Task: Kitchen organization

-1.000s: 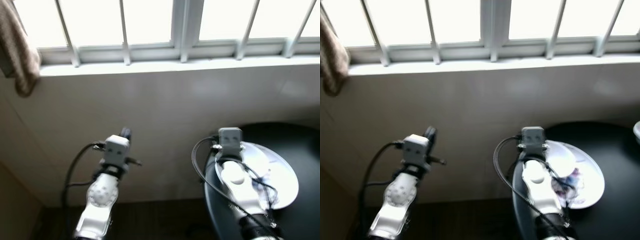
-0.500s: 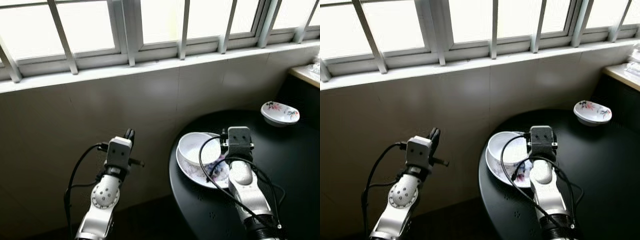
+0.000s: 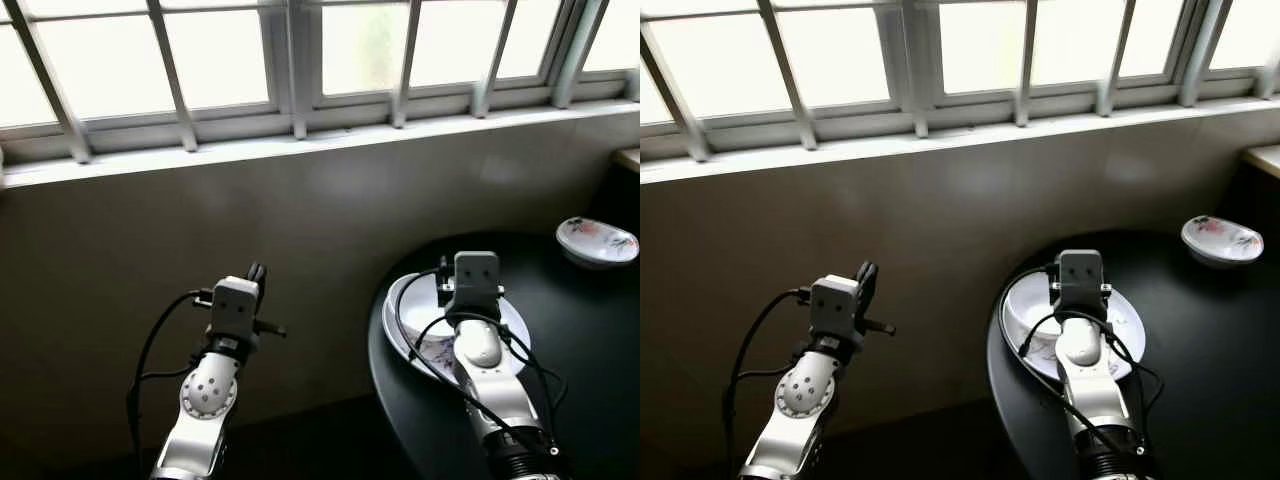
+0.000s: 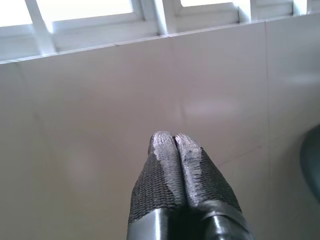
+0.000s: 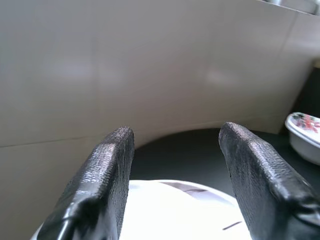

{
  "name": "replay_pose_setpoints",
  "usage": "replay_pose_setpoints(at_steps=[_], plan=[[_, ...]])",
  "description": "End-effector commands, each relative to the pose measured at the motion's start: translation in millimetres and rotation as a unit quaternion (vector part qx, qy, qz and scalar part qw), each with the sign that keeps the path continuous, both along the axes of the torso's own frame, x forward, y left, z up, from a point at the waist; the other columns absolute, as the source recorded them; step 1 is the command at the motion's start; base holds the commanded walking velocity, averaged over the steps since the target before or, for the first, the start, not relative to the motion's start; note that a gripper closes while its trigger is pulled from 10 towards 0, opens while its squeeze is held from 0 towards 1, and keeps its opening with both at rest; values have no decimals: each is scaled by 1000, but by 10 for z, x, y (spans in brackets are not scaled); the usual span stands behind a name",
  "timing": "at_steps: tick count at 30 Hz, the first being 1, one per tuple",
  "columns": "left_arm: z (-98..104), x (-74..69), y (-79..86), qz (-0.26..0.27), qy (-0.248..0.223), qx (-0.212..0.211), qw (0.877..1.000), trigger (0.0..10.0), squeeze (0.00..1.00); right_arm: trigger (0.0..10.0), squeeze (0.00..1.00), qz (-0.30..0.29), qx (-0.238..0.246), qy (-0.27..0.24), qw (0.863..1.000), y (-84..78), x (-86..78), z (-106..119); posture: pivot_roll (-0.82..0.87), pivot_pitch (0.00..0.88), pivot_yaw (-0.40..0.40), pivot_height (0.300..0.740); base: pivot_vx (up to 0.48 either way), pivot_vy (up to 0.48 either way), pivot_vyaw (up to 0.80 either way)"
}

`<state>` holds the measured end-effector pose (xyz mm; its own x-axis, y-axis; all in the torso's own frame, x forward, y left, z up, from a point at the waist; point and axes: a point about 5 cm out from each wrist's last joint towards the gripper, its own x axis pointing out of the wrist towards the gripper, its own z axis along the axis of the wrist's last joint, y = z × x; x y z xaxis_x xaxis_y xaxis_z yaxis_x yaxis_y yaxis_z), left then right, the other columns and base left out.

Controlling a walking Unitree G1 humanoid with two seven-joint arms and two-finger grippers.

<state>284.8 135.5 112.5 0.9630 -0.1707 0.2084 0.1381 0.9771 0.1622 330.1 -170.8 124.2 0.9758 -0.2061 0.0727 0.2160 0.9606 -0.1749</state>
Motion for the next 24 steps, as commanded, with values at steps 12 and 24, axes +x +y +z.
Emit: replay_pose_setpoints(at_steps=[12,24], plan=[[-15,-12,43,5,2,7,1000,10000,0,10000,0,-43,2,13,999,-105,0,-20,-69,0,22,740,0,0,-200],[-27,-12,39,1,5,11,1000,10000,0,10000,0,-17,34,42,998,-30,11,-101,-70,0,22,740,0,0,-267]])
